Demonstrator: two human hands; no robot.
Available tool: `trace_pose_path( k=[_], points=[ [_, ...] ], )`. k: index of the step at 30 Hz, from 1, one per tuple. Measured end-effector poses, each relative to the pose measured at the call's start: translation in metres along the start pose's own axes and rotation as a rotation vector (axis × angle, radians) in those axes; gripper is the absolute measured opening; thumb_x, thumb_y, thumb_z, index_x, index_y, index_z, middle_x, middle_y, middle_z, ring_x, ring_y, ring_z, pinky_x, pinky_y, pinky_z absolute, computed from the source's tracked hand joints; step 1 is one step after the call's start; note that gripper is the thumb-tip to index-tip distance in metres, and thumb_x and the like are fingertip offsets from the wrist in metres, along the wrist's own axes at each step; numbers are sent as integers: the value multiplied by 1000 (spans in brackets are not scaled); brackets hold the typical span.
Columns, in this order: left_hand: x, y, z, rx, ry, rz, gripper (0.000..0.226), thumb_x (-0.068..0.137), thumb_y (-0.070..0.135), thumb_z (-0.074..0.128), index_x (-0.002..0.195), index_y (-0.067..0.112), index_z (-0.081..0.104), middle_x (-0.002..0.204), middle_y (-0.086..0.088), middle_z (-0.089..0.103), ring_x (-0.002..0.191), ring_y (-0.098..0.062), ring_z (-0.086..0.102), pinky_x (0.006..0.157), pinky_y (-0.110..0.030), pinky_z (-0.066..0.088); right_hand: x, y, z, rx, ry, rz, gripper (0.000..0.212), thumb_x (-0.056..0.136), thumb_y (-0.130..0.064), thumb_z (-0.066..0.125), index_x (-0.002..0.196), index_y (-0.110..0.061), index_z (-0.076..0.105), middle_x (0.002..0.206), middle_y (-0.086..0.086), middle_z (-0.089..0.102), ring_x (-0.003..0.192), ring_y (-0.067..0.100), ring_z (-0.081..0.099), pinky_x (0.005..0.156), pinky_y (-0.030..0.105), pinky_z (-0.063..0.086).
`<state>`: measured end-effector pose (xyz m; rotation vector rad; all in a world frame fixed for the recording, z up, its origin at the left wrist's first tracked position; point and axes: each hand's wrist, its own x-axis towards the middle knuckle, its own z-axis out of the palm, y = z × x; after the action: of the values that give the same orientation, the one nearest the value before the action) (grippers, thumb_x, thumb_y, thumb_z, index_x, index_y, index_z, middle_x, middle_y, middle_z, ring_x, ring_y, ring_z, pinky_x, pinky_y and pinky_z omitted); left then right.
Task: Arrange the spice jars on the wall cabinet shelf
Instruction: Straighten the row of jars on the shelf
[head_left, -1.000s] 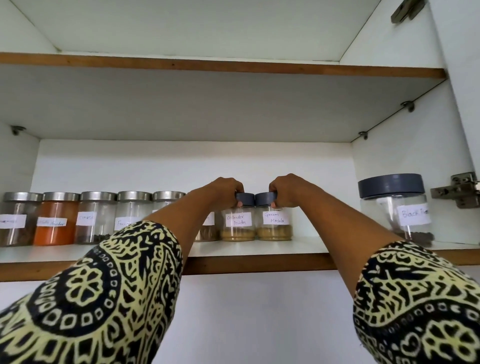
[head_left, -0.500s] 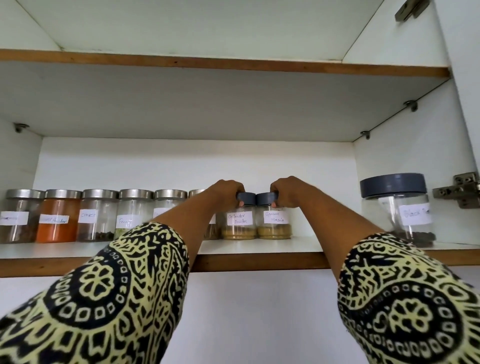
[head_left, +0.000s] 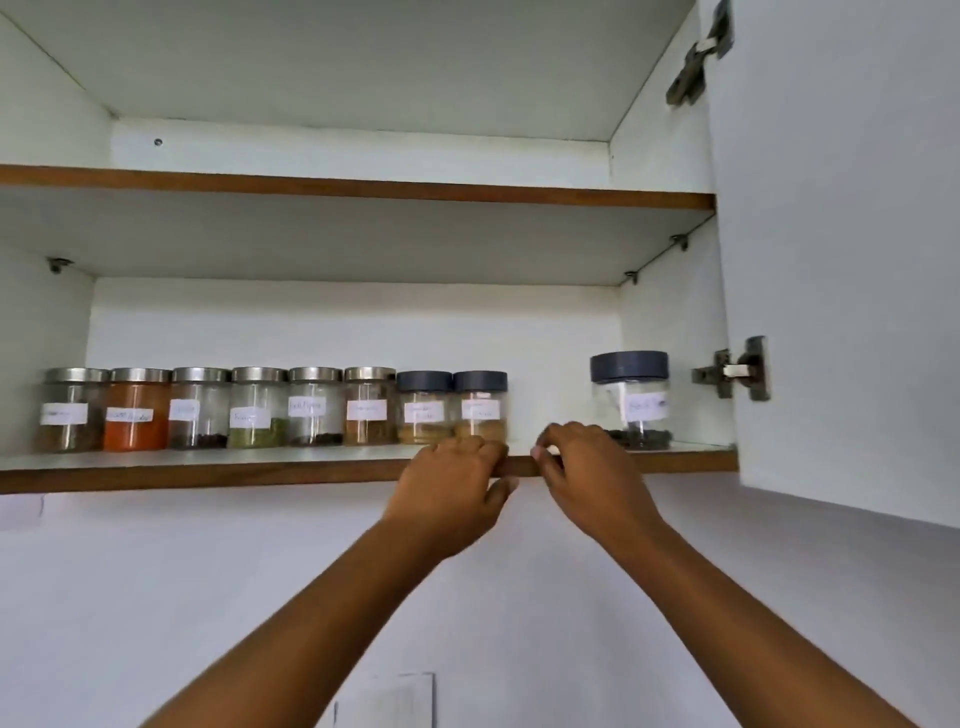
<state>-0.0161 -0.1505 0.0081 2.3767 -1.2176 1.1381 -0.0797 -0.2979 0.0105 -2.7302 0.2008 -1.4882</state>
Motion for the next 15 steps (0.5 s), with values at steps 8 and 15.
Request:
trace_pose_path(
  k=[8, 15],
  points=[
    [-11, 21, 14, 125, 13, -153, 50, 95, 53, 34, 136, 25, 36, 136, 3, 46, 128, -20, 39, 112, -40, 19, -37, 36, -8, -62, -104, -53, 56, 92, -21, 52, 144, -22, 31, 146, 1, 39, 138, 20, 31, 113, 33, 27],
    [-4, 46, 20, 131, 8, -128, 53, 96, 53, 30, 141, 25, 32, 142, 1, 43, 132, -24, 36, 115, -48, 17, -29, 32, -31, -44, -307, -31, 60, 91, -9, 50, 146, -19, 27, 151, 7, 33, 139, 26, 30, 112, 36, 31]
  ],
)
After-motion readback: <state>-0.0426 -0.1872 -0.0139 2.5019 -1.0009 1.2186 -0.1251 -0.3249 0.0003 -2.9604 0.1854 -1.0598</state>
